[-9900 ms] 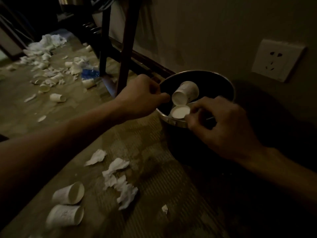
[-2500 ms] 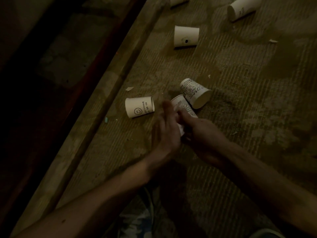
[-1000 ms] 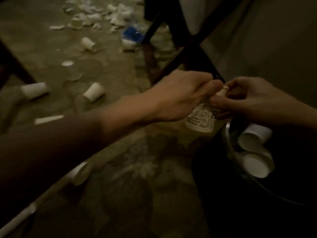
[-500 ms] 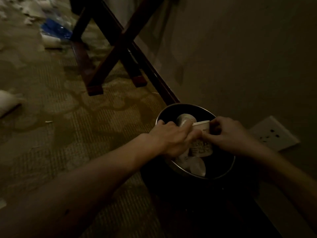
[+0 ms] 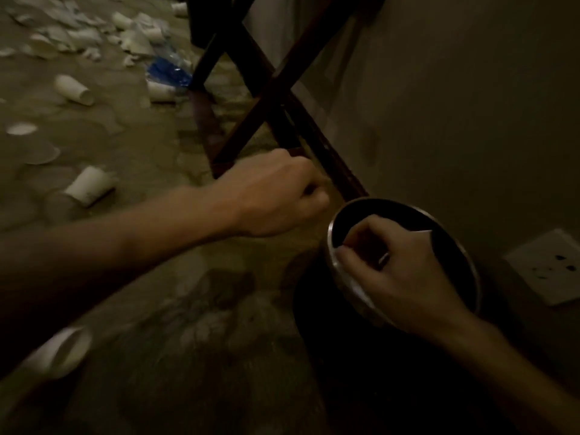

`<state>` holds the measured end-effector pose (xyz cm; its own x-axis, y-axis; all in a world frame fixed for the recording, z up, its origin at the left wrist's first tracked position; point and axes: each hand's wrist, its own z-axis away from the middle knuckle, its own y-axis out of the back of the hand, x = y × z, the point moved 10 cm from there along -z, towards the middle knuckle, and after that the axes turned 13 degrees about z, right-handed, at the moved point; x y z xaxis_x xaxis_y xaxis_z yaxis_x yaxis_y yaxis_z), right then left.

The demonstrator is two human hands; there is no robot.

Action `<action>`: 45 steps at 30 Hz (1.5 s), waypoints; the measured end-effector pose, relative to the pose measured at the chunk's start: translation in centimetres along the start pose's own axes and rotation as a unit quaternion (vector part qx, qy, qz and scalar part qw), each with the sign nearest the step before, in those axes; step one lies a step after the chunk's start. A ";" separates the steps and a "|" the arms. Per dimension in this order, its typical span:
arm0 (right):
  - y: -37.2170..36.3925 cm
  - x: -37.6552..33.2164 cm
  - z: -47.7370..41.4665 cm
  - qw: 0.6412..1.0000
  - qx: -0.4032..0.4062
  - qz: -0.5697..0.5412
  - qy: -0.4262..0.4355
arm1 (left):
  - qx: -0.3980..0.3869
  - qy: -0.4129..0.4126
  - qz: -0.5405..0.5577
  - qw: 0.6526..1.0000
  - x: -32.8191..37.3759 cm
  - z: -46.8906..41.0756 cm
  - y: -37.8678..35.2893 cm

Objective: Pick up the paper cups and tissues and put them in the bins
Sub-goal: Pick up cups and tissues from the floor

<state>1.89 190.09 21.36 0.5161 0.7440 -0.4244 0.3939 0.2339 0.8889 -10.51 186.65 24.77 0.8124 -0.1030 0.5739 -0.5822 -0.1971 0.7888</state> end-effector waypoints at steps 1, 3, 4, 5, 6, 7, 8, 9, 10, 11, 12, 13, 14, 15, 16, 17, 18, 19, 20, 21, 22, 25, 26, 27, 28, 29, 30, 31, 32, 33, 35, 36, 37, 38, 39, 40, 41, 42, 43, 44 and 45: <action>-2.4 -1.6 0.5 0.999 -0.023 -0.022 0.018 | -0.016 0.011 -0.023 1.000 -0.6 2.1 0.8; -7.4 -4.1 1.1 0.995 -0.070 -0.062 0.037 | -0.070 0.056 -0.084 0.992 -2.5 6.9 1.0; -10.0 -5.4 1.3 0.992 -0.095 -0.074 0.044 | -0.093 0.089 -0.118 0.985 -3.8 9.6 0.8; -12.6 -6.8 1.5 0.987 -0.122 -0.085 0.054 | -0.113 0.124 -0.153 0.974 -5.2 12.3 0.7; -15.2 -8.5 1.9 0.981 -0.150 -0.096 0.070 | -0.130 0.159 -0.179 0.962 -6.7 15.1 0.6; -17.6 -10.2 2.4 0.974 -0.178 -0.111 0.088 | -0.148 0.194 -0.188 0.951 -8.2 18.0 0.4; -20.0 -11.8 2.9 0.965 -0.206 -0.122 0.104 | -0.164 0.234 -0.184 0.941 -9.7 21.1 0.2; -22.3 -13.3 3.5 0.956 -0.235 -0.128 0.119 | -0.173 0.273 -0.171 0.931 -11.1 24.2 0.0; -24.4 -14.8 4.1 0.947 -0.263 -0.129 0.132 | -0.168 0.314 -0.150 0.922 -12.5 27.4 0.0; -26.4 -16.1 4.6 0.938 -0.288 -0.125 0.146 | -0.145 0.355 -0.121 0.915 -14.0 30.3 0.3; -28.2 -17.4 4.9 0.931 -0.307 -0.119 0.160 | -0.115 0.396 -0.092 0.906 -15.5 33.3 0.5; -29.8 -18.6 5.1 0.926 -0.317 -0.113 0.173 | -0.091 0.435 -0.072 0.893 -17.0 36.1 0.5; -31.2 -19.6 5.3 0.923 -0.322 -0.106 0.184 | -0.074 0.470 -0.064 0.877 -18.4 38.8 0.3; -32.6 -20.5 5.4 0.920 -0.326 -0.097 0.195 | -0.056 0.497 -0.064 0.863 -19.7 41.2 0.1; -33.9 -21.4 5.6 0.917 -0.328 -0.086 0.208 | -0.038 0.520 -0.068 0.851 -20.9 43.4 -0.2; -35.1 -22.3 5.7 0.915 -0.328 -0.074 0.224 | -0.021 0.536 -0.071 0.841 -21.8 45.3 -0.5; -36.2 -23.1 5.7 0.912 -0.326 -0.061 0.240 | -0.008 0.549 -0.072 0.833 -22.7 46.8 -0.8; -37.2 -23.9 5.6 0.910 -0.325 -0.048 0.252 | -0.001 0.561 -0.072 0.825 -23.5 48.2 -1.1; -38.2 -24.5 5.4 0.908 -0.326 -0.036 0.259 | -0.001 0.576 -0.073 0.814 -24.3 49.4 -1.5; -39.2 -25.0 5.1 0.907 -0.327 -0.024 0.263 | -0.006 0.591 -0.079 0.803 -25.0 50.5 -1.8; -40.2 -25.4 4.7 0.908 -0.326 -0.011 0.264 | -0.015 0.604 -0.088 0.792 -25.8 51.5 -2.1; -42.6 -26.2 3.4 0.915 -0.306 0.031 0.263 | -0.027 0.624 -0.086 0.776 -27.7 53.6 -3.2; -43.3 -26.3 3.1 0.916 -0.302 0.046 0.261 | -0.022 0.631 -0.076 0.772 -28.2 54.3 -3.4; -44.0 -26.3 2.9 0.915 -0.302 0.062 0.260 | -0.016 0.635 -0.072 0.769 -28.7 54.9 -3.6; -44.6 -26.2 2.8 0.913 -0.305 0.078 0.260 | -0.012 0.636 -0.077 0.768 -29.1 55.4 -3.8; -45.1 -26.2 2.7 0.911 -0.307 0.092 0.261 | -0.012 0.637 -0.085 0.766 -29.5 55.8 -3.9; -45.5 -26.1 2.7 0.909 -0.309 0.100 0.260 | -0.014 0.640 -0.091 0.763 -29.9 56.3 -4.1; -45.9 -26.0 2.6 0.910 -0.310 0.100 0.257 | -0.016 0.644 -0.091 0.760 -30.3 56.8 -4.3; -46.1 -26.0 2.5 0.911 -0.313 0.095 0.251 | -0.019 0.651 -0.085 0.754 -30.6 57.3 -4.7; -46.3 -25.9 2.4 0.912 -0.319 0.086 0.242 | -0.024 0.659 -0.076 0.748 -30.8 57.8 -5.1; -46.3 -25.8 2.4 0.917 -0.324 0.065 0.226 | -0.023 0.671 -0.048 0.739 -30.8 58.4 -6.0; -46.1 -25.8 2.5 0.920 -0.319 0.054 0.221 | -0.011 0.673 -0.025 0.739 -30.5 58.6 -6.3; -45.8 -25.8 2.6 0.923 -0.312 0.045 0.220 | 0.005 0.672 0.002 0.741 -30.1 58.6 -6.5; -45.5 -25.8 2.7 0.926 -0.305 0.038 0.221 | 0.017 0.669 0.022 0.742 -29.6 58.5 -6.7; -45.3 -25.8 2.7 0.927 -0.301 0.030 0.223 | 0.020 0.667 0.030 0.744 -29.0 58.4 -6.7; -45.1 -25.7 2.7 0.928 -0.302 0.019 0.220 | 0.020 0.667 0.031 0.744 -28.3 58.1 -6.7; -45.0 -25.6 2.7 0.928 -0.310 0.000 0.208 | 0.018 0.670 0.029 0.741 -27.6 57.9 -6.5; -45.2 -25.2 2.7 0.926 -0.329 -0.019 0.186 | 0.013 0.677 0.031 0.735 -27.2 57.8 -6.5; -45.6 -24.6 2.9 0.921 -0.355 -0.041 0.156 | 0.009 0.687 0.032 0.726 -26.8 57.6 -6.4; -45.7 -23.9 3.2 0.913 -0.382 -0.067 0.124 | 0.011 0.694 0.036 0.719 -26.3 57.3 -6.0; -45.7 -23.1 3.6 0.903 -0.408 -0.099 0.092 | 0.021 0.698 0.049 0.714 -25.8 56.7 -5.6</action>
<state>-25.29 159.97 -10.03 0.3317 0.7110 -0.6200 -0.2662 0.7010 0.6616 -26.37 135.14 -6.93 -0.0720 0.9483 0.3091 -0.6087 -0.2873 0.7395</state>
